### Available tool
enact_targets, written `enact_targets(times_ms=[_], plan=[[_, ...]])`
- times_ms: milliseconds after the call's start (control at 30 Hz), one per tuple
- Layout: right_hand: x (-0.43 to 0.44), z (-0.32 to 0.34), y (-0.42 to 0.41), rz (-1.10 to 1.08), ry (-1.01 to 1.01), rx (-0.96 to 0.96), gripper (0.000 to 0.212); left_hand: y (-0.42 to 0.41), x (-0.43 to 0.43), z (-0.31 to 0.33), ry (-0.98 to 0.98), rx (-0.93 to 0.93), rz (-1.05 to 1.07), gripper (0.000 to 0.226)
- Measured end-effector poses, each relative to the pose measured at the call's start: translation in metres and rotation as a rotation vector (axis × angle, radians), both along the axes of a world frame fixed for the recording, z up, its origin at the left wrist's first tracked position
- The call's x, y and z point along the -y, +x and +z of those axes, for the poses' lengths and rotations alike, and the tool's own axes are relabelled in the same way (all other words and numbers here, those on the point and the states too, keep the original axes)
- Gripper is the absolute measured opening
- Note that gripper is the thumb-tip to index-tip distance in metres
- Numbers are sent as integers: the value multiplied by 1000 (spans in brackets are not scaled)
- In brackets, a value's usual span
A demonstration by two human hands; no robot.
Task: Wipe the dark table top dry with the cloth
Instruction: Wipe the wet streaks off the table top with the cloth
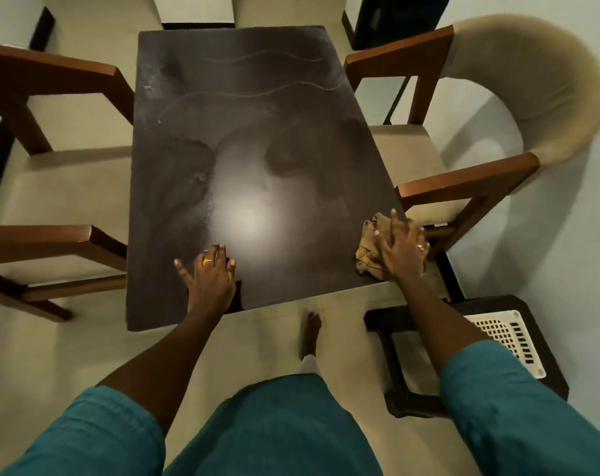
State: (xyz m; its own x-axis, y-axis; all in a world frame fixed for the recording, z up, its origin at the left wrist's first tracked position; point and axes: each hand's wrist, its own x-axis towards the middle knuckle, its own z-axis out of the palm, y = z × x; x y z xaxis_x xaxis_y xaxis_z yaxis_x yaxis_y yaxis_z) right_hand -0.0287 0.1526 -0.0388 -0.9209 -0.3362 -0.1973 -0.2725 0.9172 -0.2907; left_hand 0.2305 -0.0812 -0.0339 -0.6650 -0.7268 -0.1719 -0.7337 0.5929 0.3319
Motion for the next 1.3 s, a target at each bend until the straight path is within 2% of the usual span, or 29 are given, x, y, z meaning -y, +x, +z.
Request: enact_targets(times_ms=[133, 267, 500, 700, 900, 1067, 1200, 1300], plan=[[28, -7, 19, -144, 109, 33, 72, 31, 8, -2, -15, 36, 34, 44], [48, -11, 50, -53, 111, -46, 65, 58, 14, -1, -18, 74, 101, 44], [125, -11, 156, 269, 140, -4, 70, 86, 19, 2, -22, 98, 169, 44], [180, -8, 237, 778, 120, 75, 73, 91, 23, 7, -40, 98, 218, 45], [168, -20, 205, 952, 92, 0, 61, 88, 27, 4, -25, 148, 244, 46], [166, -24, 156, 939, 66, -37, 74, 64, 45, 4, 16, 189, 273, 47], [185, -25, 125, 971, 113, -34, 73, 44, 67, 5, 13, 219, 283, 48], [199, -32, 123, 1016, 54, -97, 65, 29, 82, 5, -1, 208, 416, 48]])
